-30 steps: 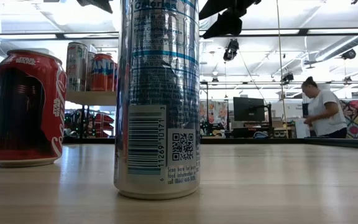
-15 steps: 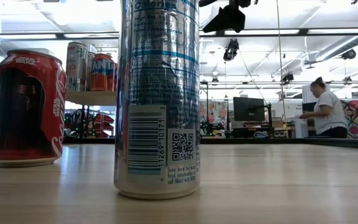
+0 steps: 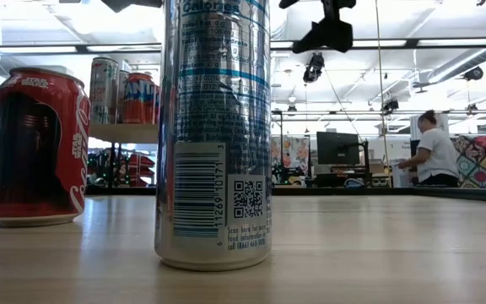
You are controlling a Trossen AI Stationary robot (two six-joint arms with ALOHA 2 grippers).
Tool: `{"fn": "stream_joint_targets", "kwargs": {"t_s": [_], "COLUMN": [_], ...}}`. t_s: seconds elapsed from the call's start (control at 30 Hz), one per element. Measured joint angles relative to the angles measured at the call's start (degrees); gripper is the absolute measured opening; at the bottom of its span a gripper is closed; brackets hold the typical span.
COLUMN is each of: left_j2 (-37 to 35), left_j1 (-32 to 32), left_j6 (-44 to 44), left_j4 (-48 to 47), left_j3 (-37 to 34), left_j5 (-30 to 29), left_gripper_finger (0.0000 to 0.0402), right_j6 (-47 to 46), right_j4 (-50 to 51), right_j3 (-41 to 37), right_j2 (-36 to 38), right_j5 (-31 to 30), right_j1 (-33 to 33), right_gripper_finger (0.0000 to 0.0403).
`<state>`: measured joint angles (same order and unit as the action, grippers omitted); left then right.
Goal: Place canned beverage on shelf
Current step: Put the white pink soda can on the shelf aligned with the other white pink soda cans
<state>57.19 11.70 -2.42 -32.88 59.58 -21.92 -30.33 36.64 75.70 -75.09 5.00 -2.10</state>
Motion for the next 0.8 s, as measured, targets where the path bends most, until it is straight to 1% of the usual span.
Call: {"fn": "stream_joint_targets", "kwargs": {"t_s": [0.2,0.3,0.47,0.6,0.8], "left_j2": [-5.4,-7.8,-10.1,-10.5,-10.1], "left_j1": [0.0,0.0,0.0,0.0,0.0], "left_j6": [0.1,0.2,1.0,2.6,3.4], "left_j4": [7.2,10.3,10.7,10.7,10.6], "left_j3": [-5.6,-7.4,-7.7,-7.7,-7.7], "left_j5": [0.4,0.4,0.4,0.4,0.4], "left_gripper_finger": [0.0,0.0,0.0,0.0,0.0], "right_j6": [-5.4,-8.9,-12.9,-13.7,-14.3], "right_j4": [3.3,6.3,15.7,23.4,40.2], "right_j3": [0.0,0.2,3.7,8.7,17.2], "right_j2": [-0.7,-2.1,-6.6,-10.8,-16.9], "right_j5": [0.3,2.5,3.7,4.1,4.0], "right_j1": [0.3,0.5,1.8,3.2,4.5], "right_gripper_finger": [0.0358,0.0358,0.0359,0.0359,0.0359]}}
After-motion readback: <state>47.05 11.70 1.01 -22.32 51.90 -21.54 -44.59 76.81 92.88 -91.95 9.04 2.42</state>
